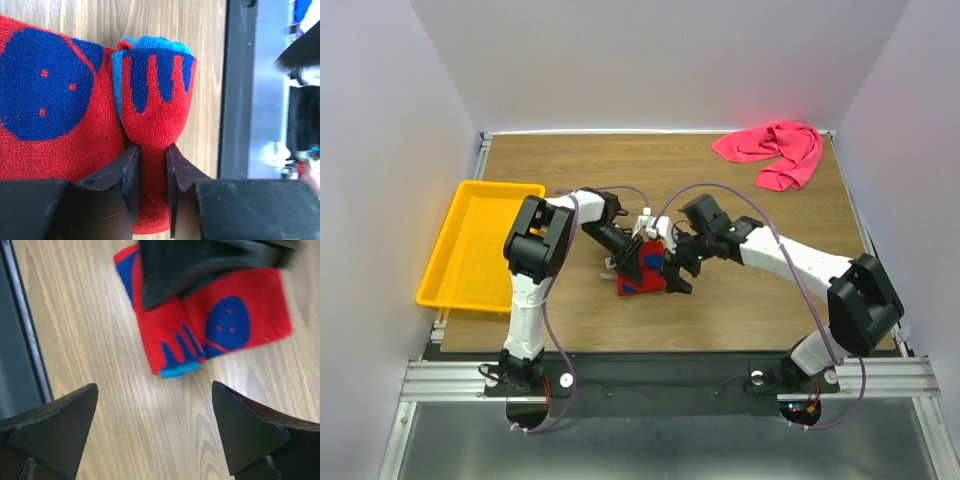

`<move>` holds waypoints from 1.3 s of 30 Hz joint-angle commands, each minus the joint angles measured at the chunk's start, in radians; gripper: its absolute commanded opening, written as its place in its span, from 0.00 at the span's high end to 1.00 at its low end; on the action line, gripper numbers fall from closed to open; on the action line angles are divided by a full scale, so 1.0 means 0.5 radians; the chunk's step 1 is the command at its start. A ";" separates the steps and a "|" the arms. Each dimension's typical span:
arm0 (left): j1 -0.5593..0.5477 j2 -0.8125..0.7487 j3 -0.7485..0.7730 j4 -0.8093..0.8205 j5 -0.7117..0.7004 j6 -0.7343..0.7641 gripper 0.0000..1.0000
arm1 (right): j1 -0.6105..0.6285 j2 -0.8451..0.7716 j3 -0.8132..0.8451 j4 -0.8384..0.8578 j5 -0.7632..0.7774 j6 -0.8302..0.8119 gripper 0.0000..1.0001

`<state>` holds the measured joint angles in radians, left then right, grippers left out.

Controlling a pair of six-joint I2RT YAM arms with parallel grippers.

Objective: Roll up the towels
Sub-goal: Roll the towel

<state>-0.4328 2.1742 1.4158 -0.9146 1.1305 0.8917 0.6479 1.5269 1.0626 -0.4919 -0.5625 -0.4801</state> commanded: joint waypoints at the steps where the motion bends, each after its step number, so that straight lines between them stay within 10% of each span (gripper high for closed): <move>1: 0.003 0.180 -0.022 -0.088 -0.451 0.177 0.93 | 0.137 0.032 0.004 0.204 0.370 -0.239 0.02; 16: 0.065 0.260 0.080 -0.140 -0.506 0.189 0.91 | 0.526 0.324 -0.014 0.462 0.502 -0.436 0.20; 27: 0.117 0.079 0.034 -0.031 -0.402 0.122 0.68 | 0.465 0.450 -0.119 0.508 0.282 -0.178 0.97; 39: 0.509 -0.397 0.117 -0.223 -0.343 0.189 0.43 | 0.333 0.511 -0.085 0.214 -0.200 0.073 1.00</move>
<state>-0.2653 2.0811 1.4296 -1.0050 1.0107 0.9314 0.8204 1.7454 1.0302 -0.2409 -0.5533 -0.5125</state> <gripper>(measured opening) 0.564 0.132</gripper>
